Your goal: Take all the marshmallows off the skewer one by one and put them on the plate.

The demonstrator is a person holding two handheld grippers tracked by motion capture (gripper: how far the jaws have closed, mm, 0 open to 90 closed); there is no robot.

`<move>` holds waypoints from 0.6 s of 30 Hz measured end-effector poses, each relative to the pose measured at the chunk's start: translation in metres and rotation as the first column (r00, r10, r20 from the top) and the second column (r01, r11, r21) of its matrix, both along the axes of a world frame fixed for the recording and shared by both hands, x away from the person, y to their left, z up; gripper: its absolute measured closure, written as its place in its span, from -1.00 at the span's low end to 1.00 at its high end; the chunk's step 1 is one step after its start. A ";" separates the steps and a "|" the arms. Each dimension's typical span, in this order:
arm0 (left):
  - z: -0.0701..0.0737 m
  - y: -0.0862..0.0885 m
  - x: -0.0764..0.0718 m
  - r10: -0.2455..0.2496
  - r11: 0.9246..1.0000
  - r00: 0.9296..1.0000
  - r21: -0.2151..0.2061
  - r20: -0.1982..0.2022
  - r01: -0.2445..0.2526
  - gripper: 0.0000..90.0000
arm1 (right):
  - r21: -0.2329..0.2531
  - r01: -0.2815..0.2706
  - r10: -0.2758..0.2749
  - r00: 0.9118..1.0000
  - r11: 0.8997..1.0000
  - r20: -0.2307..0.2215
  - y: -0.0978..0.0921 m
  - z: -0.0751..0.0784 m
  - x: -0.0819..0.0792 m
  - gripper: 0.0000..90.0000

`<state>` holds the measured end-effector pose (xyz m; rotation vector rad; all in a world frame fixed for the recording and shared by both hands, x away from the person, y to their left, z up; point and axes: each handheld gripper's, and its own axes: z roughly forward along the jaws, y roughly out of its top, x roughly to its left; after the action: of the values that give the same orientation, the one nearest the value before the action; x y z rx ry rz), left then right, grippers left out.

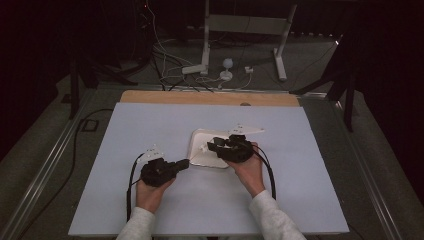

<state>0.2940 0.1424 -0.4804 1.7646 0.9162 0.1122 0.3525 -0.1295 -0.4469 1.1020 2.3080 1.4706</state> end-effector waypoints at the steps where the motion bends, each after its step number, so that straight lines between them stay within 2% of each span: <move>1: 0.000 0.000 0.000 0.000 1.000 1.000 -0.001 0.001 0.000 1.00 | -0.005 -0.003 0.003 1.000 1.000 0.004 0.001 0.000 0.000 0.46; 5: 0.001 -0.001 0.000 0.001 1.000 1.000 0.001 0.003 -0.001 1.00 | -0.019 -0.002 0.003 1.000 1.000 0.012 0.005 0.000 -0.002 0.48; 9: 0.001 -0.001 -0.001 0.006 1.000 1.000 0.001 0.006 -0.006 1.00 | -0.054 0.004 -0.003 1.000 0.999 0.028 0.010 -0.001 -0.003 0.53; 10: 0.001 -0.001 -0.001 0.006 1.000 1.000 0.001 0.005 -0.006 1.00 | -0.079 0.015 -0.012 0.999 0.997 0.039 0.013 -0.001 -0.004 0.59; 11: 0.001 -0.001 -0.001 0.007 1.000 1.000 0.002 0.005 -0.007 1.00 | -0.079 0.015 -0.012 0.999 0.997 0.039 0.013 -0.001 -0.004 0.59; 12: 0.001 -0.001 -0.001 0.009 1.000 1.000 0.000 0.004 -0.009 1.00 | -0.100 0.010 -0.005 0.999 0.995 0.049 0.016 -0.001 -0.005 0.72; 16: 0.001 0.000 0.000 0.018 1.000 1.000 -0.001 0.003 -0.018 1.00 | -0.156 0.023 -0.007 0.994 0.987 0.105 0.023 0.001 -0.008 0.82; 17: 0.002 0.000 0.000 0.020 1.000 1.000 -0.003 0.002 -0.020 1.00 | -0.156 0.023 -0.007 0.994 0.987 0.105 0.023 0.001 -0.008 0.82; 18: 0.002 0.001 0.000 0.023 1.000 1.000 -0.004 0.002 -0.023 1.00 | -0.169 0.038 -0.017 0.992 0.985 0.127 0.025 0.002 -0.009 0.84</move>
<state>0.2936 0.1429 -0.4787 1.7506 0.9344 0.1270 0.3436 -0.1042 -0.4452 0.9629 2.2739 1.2654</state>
